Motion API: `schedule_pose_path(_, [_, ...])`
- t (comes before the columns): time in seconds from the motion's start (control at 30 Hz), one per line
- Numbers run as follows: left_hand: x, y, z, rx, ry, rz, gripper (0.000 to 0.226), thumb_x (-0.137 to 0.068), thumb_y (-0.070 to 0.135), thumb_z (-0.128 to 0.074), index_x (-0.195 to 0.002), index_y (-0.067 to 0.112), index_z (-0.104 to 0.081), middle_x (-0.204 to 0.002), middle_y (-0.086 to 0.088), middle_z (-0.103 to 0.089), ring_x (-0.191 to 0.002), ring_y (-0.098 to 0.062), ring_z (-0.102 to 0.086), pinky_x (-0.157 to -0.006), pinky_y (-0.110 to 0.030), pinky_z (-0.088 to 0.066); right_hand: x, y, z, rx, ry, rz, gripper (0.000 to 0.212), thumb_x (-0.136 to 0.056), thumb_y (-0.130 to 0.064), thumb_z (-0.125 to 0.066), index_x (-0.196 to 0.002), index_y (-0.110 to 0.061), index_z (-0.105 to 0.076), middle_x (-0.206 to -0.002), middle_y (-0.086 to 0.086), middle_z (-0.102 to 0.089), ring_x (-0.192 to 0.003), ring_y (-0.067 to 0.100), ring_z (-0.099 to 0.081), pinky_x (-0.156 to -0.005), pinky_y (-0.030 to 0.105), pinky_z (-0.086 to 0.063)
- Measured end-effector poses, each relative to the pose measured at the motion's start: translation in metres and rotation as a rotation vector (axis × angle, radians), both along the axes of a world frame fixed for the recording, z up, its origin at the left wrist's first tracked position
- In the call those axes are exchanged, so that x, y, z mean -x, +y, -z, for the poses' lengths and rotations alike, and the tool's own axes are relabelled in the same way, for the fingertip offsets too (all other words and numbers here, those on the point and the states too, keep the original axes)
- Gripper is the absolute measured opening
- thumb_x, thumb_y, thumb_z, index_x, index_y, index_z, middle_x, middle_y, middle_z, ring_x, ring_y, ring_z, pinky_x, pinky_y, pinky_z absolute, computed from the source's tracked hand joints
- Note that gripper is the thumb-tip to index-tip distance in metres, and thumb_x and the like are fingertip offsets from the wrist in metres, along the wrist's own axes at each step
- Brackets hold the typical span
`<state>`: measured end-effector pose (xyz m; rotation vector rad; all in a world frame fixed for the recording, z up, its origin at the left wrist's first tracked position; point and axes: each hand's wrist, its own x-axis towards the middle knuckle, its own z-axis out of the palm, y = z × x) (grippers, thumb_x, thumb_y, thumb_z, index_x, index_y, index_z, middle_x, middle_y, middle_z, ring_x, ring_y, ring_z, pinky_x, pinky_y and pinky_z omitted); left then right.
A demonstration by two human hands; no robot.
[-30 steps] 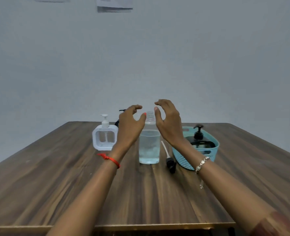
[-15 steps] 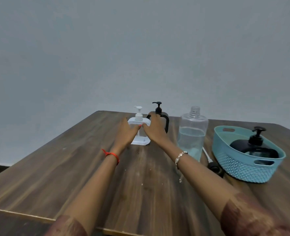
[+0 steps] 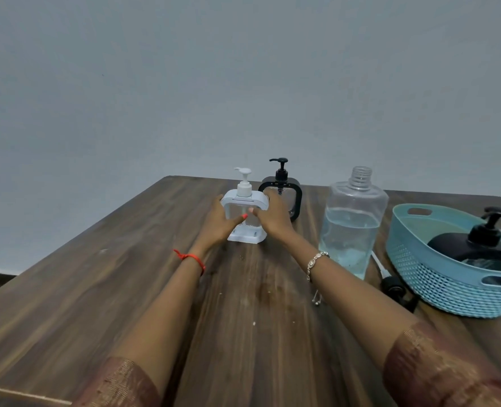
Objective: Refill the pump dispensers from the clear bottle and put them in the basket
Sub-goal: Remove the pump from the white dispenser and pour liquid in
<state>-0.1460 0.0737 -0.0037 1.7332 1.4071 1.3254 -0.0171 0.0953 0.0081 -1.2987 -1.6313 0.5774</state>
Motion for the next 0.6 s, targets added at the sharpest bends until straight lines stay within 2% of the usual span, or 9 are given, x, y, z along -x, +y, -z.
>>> schedule_pose_path(0.07, [0.002,0.001,-0.001,0.034,-0.013,0.0,0.055,-0.086,0.013,-0.066,-0.13,0.002,-0.036,-0.118,-0.002,-0.042,-0.107,-0.013,-0.045,-0.083,-0.018,-0.034,-0.001,-0.006,-0.001,-0.017,0.006,0.01,0.021,-0.08,-0.002,-0.064,-0.091,-0.006,-0.047,-0.094,0.011,-0.052,-0.085,0.02,-0.047,-0.069,0.028,-0.037])
schedule_pose_path(0.13, [0.004,-0.001,-0.003,0.055,-0.05,0.001,0.061,-0.084,0.016,-0.069,-0.132,0.003,-0.032,-0.118,0.001,-0.041,-0.109,-0.015,-0.046,-0.082,-0.016,-0.034,-0.004,-0.015,-0.003,-0.033,0.001,0.009,0.021,-0.079,-0.003,-0.065,-0.095,-0.002,-0.051,-0.095,0.01,-0.053,-0.087,0.02,-0.047,-0.071,0.029,-0.037])
schedule_pose_path(0.23, [0.004,-0.008,-0.01,0.061,-0.132,0.034,0.074,-0.079,0.018,-0.074,-0.135,0.008,-0.027,-0.122,0.0,-0.043,-0.116,-0.019,-0.049,-0.087,-0.023,-0.038,-0.008,-0.034,-0.012,-0.075,-0.016,-0.008,0.023,-0.081,-0.003,-0.063,-0.102,0.003,-0.055,-0.096,0.011,-0.056,-0.088,0.022,-0.05,-0.071,0.03,-0.039])
schedule_pose_path(0.3, [0.003,-0.017,-0.015,0.073,-0.206,0.04,0.081,-0.078,0.014,-0.075,-0.14,0.011,-0.023,-0.121,0.003,-0.043,-0.112,-0.017,-0.048,-0.088,-0.025,-0.039,-0.013,-0.049,-0.021,-0.103,-0.007,-0.016,0.024,-0.083,-0.004,-0.062,-0.104,0.005,-0.055,-0.101,0.016,-0.06,-0.091,0.026,-0.054,-0.076,0.034,-0.043])
schedule_pose_path(0.37, [0.004,-0.028,-0.02,0.054,-0.244,0.06,0.071,-0.076,0.01,-0.076,-0.135,0.013,-0.037,-0.113,0.005,-0.052,-0.105,-0.016,-0.052,-0.082,-0.022,-0.045,-0.019,-0.064,-0.03,-0.102,-0.022,-0.034,0.025,-0.084,-0.004,-0.059,-0.107,0.003,-0.055,-0.105,0.015,-0.061,-0.088,0.022,-0.053,-0.073,0.03,-0.042])
schedule_pose_path(0.43, [0.007,-0.036,-0.021,0.012,-0.209,0.102,0.05,-0.073,0.009,-0.077,-0.118,0.013,-0.056,-0.097,0.007,-0.063,-0.092,-0.017,-0.06,-0.066,-0.013,-0.049,-0.024,-0.075,-0.037,-0.086,-0.061,-0.056,0.029,-0.084,-0.006,-0.057,-0.112,-0.001,-0.054,-0.107,0.011,-0.059,-0.089,0.017,-0.05,-0.066,0.022,-0.039])
schedule_pose_path(0.5, [0.007,-0.046,-0.021,-0.003,-0.213,0.118,0.037,-0.072,0.008,-0.078,-0.106,0.014,-0.063,-0.087,0.008,-0.066,-0.078,-0.012,-0.063,-0.056,-0.01,-0.049,-0.028,-0.086,-0.045,-0.115,-0.096,-0.062,0.031,-0.083,-0.009,-0.057,-0.113,-0.004,-0.055,-0.107,0.008,-0.056,-0.09,0.015,-0.048,-0.062,0.017,-0.036])
schedule_pose_path(0.6, [0.0,-0.06,-0.021,-0.03,-0.228,0.131,0.031,-0.069,0.009,-0.08,-0.095,0.018,-0.065,-0.085,0.005,-0.068,-0.07,-0.005,-0.065,-0.058,-0.013,-0.05,-0.028,-0.099,-0.058,-0.189,-0.088,-0.061,0.035,-0.082,-0.019,-0.062,-0.113,-0.004,-0.059,-0.113,0.01,-0.058,-0.097,0.018,-0.053,-0.075,0.022,-0.039])
